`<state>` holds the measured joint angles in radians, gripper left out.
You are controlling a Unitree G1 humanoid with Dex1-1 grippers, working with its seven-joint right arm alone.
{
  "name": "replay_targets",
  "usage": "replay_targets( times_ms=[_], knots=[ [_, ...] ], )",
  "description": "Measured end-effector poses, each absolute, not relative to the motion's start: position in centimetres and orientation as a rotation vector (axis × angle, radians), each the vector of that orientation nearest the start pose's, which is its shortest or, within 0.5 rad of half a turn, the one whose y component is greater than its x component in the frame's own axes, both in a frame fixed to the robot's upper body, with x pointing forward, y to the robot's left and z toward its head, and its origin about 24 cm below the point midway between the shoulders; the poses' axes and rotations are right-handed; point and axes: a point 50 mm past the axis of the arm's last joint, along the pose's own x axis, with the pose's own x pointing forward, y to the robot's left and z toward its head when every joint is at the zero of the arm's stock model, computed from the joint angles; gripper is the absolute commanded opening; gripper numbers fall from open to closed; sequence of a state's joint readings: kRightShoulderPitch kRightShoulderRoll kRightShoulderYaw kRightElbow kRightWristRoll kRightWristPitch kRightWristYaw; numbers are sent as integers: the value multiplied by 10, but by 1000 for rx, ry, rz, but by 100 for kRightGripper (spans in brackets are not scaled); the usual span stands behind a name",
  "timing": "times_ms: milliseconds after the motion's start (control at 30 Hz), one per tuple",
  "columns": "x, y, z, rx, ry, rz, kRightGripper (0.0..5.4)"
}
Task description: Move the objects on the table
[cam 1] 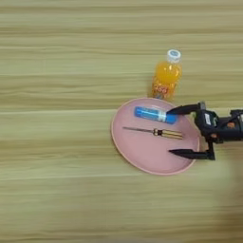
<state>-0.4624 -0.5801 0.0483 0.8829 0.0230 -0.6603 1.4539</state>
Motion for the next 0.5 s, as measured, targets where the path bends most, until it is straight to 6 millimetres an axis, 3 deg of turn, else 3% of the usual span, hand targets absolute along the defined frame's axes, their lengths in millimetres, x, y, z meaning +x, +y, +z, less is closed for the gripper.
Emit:
replay_targets(
  times_ms=[500],
  knots=[
    [269, -225, 54, -753, 251, 1614, 533]
  ],
)
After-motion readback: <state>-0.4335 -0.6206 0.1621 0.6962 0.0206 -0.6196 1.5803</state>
